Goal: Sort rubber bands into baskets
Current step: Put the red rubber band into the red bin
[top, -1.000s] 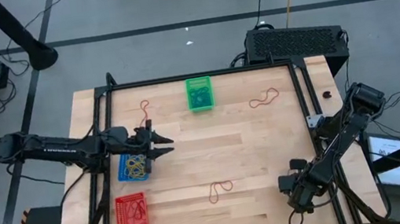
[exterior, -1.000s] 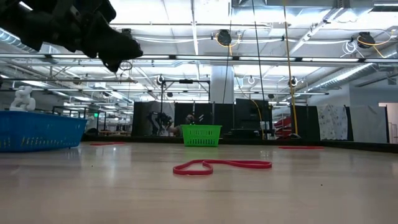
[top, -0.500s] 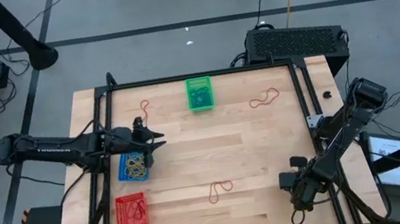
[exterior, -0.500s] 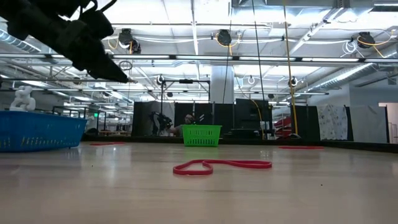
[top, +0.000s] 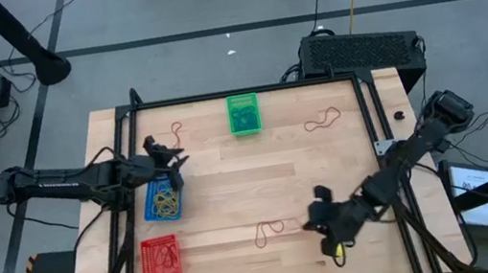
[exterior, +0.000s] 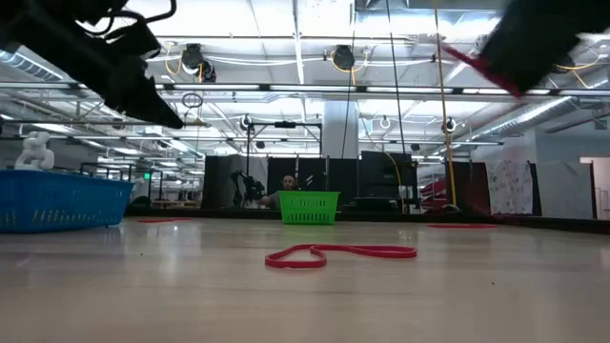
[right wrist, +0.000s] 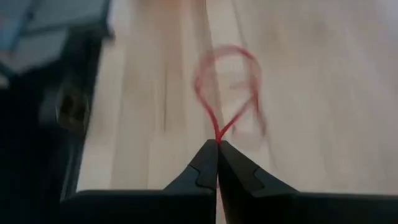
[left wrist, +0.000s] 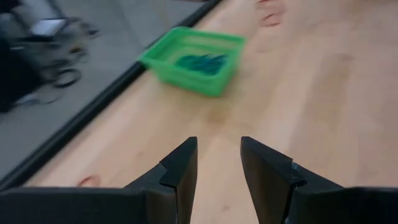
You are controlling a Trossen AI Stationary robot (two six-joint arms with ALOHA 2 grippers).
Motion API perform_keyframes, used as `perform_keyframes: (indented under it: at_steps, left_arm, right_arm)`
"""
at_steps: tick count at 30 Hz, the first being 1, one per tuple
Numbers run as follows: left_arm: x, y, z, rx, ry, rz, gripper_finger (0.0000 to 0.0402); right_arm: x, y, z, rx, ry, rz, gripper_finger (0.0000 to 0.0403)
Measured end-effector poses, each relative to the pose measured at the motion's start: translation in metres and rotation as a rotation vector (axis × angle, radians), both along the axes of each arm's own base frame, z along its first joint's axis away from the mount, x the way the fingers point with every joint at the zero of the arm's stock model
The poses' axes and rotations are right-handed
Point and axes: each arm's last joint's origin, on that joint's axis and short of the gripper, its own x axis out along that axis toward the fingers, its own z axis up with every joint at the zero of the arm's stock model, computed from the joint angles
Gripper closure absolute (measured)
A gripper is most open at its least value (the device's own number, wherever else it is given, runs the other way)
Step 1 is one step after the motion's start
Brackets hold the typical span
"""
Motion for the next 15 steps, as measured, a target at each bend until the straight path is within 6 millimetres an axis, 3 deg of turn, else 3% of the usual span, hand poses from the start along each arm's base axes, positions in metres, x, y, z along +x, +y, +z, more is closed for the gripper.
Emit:
perform_keyframes:
  at_steps: [12,15]
  left_arm:
    - [-0.004,0.003,-0.004,0.018,0.017,0.145,0.0270]
    - [-0.001,0.000,-0.005,-0.063,0.007,0.024,0.0270]
  right_arm:
    - [0.086,-0.040,0.006,-0.150,-0.527,0.160,0.0402]
    - [0.107,-0.047,0.004,-0.174,-0.576,0.198,0.0402]
